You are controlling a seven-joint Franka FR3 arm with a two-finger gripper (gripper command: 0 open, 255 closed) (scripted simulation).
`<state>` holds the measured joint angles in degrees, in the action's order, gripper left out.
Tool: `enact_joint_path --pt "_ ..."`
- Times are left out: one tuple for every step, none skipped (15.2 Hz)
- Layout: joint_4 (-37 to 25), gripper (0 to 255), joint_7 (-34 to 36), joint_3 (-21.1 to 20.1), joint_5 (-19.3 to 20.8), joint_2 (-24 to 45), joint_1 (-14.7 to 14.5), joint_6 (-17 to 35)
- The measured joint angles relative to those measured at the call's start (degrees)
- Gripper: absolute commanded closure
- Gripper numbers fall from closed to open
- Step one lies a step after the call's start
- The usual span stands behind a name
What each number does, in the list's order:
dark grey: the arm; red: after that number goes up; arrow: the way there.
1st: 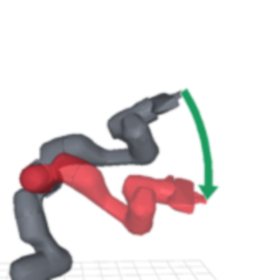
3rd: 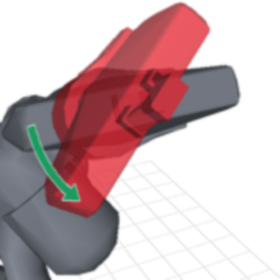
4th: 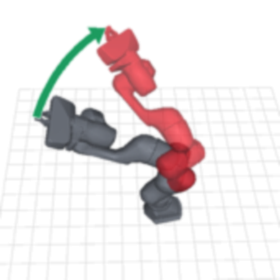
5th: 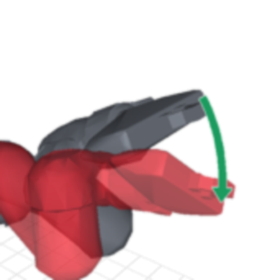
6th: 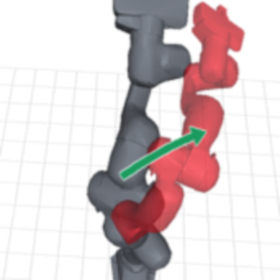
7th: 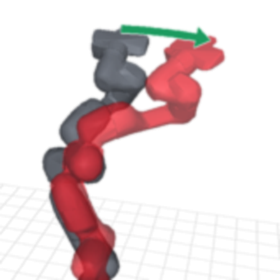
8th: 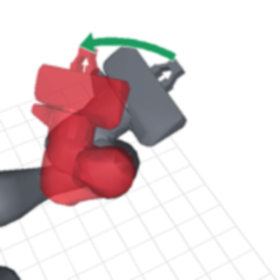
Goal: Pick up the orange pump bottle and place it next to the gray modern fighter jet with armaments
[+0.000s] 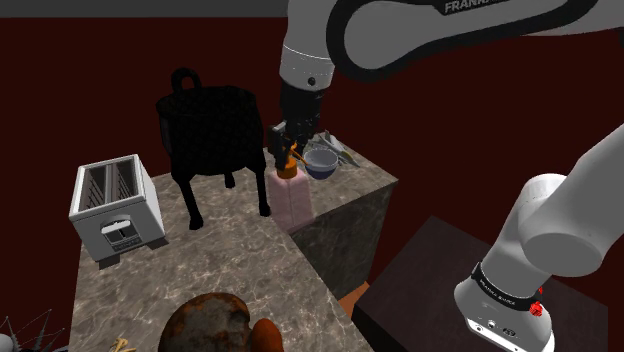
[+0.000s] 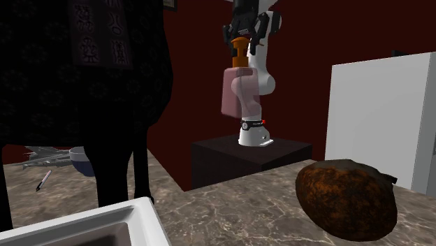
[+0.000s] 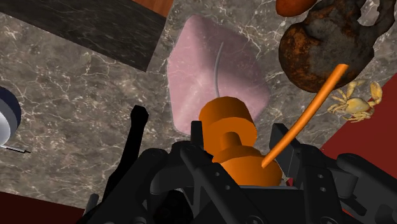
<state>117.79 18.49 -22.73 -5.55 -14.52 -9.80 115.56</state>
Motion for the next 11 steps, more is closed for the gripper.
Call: enact_joint_path --pt "-0.93 255 0.04 0.02 0.09 0.14 0.05 -0.80" --pt "-1.54 255 0.02 0.09 0.08 0.03 0.06 -1.51" --pt "-2.31 255 0.05 0.13 0.06 -0.06 0.07 -2.36" --pt "-3.16 255 -0.11 0.27 0.10 -0.03 0.15 -3.20" --pt "-4.07 255 -0.06 0.30 0.17 0.07 0.19 -4.01" --pt "-4.77 255 -0.04 0.34 0.17 0.03 0.20 -4.75" --pt "-5.44 255 -0.11 0.42 0.17 -0.04 0.23 -5.49" --pt "-6.35 255 0.02 0.39 0.26 0.13 0.25 -6.23" --pt "-7.06 255 -0.07 0.49 0.27 0.10 0.30 -6.99" --pt "-8.10 255 -0.02 0.51 0.34 0.24 0.34 -7.89" --pt "-8.92 255 0.04 0.52 0.37 0.26 0.34 -8.69"
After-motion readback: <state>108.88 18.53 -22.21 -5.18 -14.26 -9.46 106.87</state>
